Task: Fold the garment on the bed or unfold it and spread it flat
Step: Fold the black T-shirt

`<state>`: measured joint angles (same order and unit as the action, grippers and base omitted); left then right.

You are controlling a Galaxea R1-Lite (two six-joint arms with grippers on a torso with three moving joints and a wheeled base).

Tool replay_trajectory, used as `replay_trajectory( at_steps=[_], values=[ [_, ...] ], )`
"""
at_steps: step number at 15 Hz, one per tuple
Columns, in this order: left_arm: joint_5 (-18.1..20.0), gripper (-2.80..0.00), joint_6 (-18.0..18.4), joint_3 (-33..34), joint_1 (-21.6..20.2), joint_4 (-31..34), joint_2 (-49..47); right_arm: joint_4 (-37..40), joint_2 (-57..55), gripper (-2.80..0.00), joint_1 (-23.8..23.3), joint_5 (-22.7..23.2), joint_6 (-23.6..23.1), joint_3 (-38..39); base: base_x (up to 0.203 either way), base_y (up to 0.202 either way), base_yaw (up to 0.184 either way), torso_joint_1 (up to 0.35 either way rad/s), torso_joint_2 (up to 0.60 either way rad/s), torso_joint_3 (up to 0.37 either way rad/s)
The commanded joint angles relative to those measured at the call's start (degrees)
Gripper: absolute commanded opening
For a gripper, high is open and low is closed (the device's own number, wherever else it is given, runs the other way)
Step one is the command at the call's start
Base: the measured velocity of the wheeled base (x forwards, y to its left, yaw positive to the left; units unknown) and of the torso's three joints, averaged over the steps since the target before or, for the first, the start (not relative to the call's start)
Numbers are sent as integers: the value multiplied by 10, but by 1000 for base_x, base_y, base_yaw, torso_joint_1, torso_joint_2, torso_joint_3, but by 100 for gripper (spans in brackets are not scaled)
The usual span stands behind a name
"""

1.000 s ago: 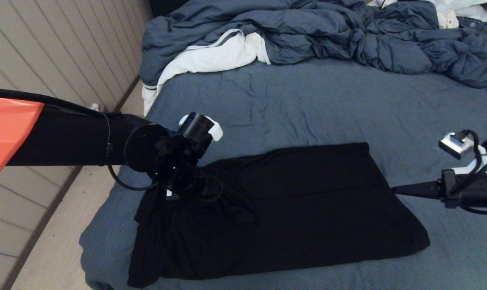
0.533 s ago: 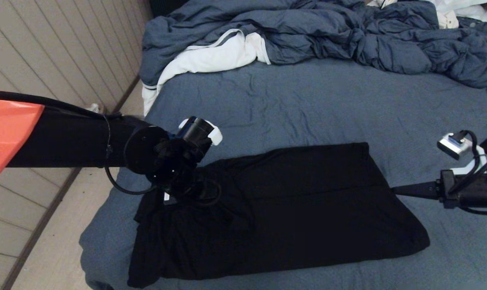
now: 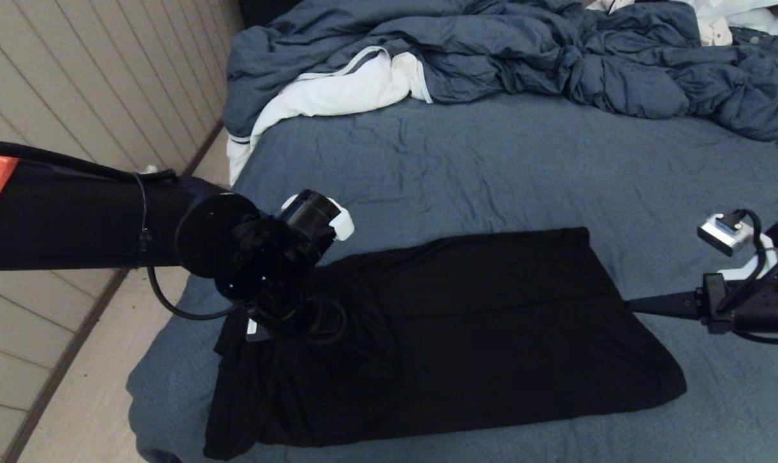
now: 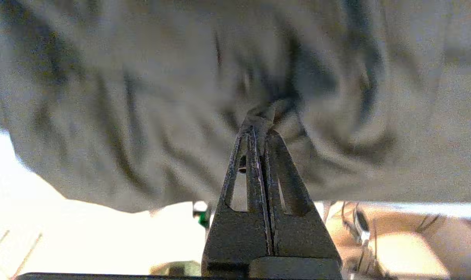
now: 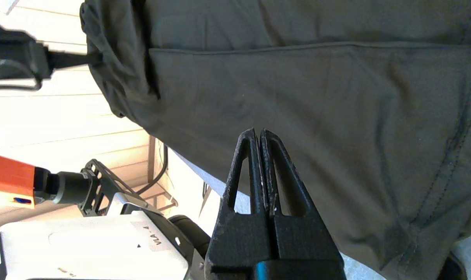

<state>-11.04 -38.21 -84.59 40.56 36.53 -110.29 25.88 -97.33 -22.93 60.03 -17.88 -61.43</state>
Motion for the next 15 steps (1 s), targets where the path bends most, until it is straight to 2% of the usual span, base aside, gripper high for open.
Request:
replay_trajectory(
  at_steps=[1, 4, 8, 15],
  values=[
    [0, -280, -10, 1, 19, 39, 21, 1, 0, -280, 0, 4, -1, 0, 0, 0, 0, 0, 0, 0],
    [0, -280, -32, -2, 52, 110, 44, 1, 0, -280, -1, 4, -1, 0, 0, 0, 0, 0, 0, 0],
    [0, -280, -47, -1, 69, 153, 60, 1, -1, -280, 0, 4, -1, 0, 0, 0, 0, 0, 0, 0],
    [6, -280, -85, 18, 124, 154, 34, 1, -4, -280, -1, 3, -1, -1, 0, 0, 0, 0, 0, 0]
  ],
)
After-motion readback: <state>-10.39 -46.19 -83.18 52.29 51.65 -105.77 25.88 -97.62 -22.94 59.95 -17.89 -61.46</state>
